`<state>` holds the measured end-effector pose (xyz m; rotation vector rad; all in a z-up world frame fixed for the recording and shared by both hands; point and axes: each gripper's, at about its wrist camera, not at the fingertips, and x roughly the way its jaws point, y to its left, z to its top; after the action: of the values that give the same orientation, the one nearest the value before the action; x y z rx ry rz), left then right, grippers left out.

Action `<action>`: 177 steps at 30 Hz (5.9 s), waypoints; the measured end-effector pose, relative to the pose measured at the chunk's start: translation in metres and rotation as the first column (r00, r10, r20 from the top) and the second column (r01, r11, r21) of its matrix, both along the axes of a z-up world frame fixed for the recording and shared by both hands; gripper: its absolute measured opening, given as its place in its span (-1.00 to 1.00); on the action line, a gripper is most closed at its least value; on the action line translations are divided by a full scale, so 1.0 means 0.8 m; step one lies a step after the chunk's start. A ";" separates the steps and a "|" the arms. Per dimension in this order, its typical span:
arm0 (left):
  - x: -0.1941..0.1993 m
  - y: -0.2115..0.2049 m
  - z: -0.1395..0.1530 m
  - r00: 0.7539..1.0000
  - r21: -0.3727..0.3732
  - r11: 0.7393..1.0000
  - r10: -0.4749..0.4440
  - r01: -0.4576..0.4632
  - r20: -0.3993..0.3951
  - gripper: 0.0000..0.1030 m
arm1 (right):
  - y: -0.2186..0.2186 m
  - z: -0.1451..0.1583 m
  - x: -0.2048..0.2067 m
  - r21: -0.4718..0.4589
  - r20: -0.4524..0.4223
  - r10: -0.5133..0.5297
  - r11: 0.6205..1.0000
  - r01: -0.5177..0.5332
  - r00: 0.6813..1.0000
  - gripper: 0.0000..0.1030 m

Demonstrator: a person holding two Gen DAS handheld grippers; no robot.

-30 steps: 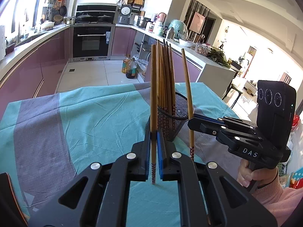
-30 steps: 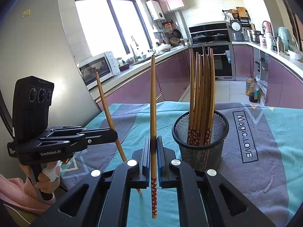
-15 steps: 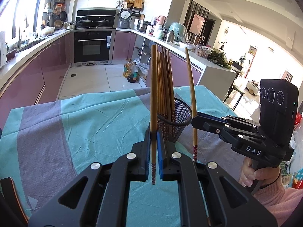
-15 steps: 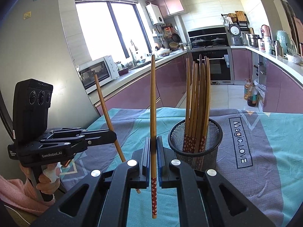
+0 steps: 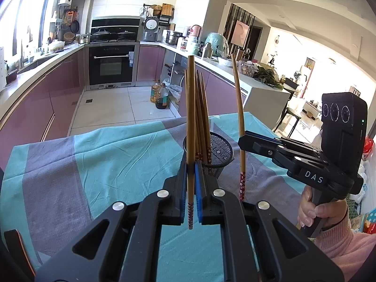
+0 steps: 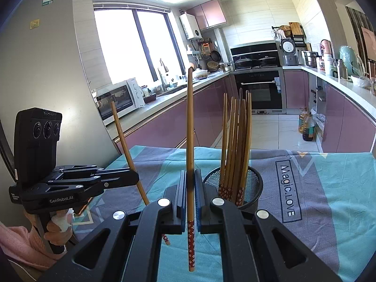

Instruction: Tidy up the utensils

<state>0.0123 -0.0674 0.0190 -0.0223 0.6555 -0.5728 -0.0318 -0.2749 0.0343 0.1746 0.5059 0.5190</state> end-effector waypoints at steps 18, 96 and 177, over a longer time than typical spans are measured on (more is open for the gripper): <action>0.005 -0.007 0.012 1.000 -0.003 1.000 -0.018 0.018 0.026 -0.86 | -0.013 0.006 0.014 0.022 0.017 -0.006 1.000 0.006 1.000 -0.89; 0.011 -0.017 0.072 0.988 -0.068 0.996 -0.045 0.055 0.145 -0.86 | -0.018 0.034 0.061 0.053 0.078 -0.050 0.998 0.046 0.996 -0.89; 0.061 -0.040 0.063 0.997 -0.024 0.998 -0.055 0.056 0.055 -0.86 | -0.017 -0.008 0.090 0.051 0.013 -0.112 0.993 0.111 0.994 -0.89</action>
<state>0.0611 -0.0996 0.0692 -0.0125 0.5972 -0.6332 0.0404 -0.2888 0.0281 0.2447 0.4648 0.4240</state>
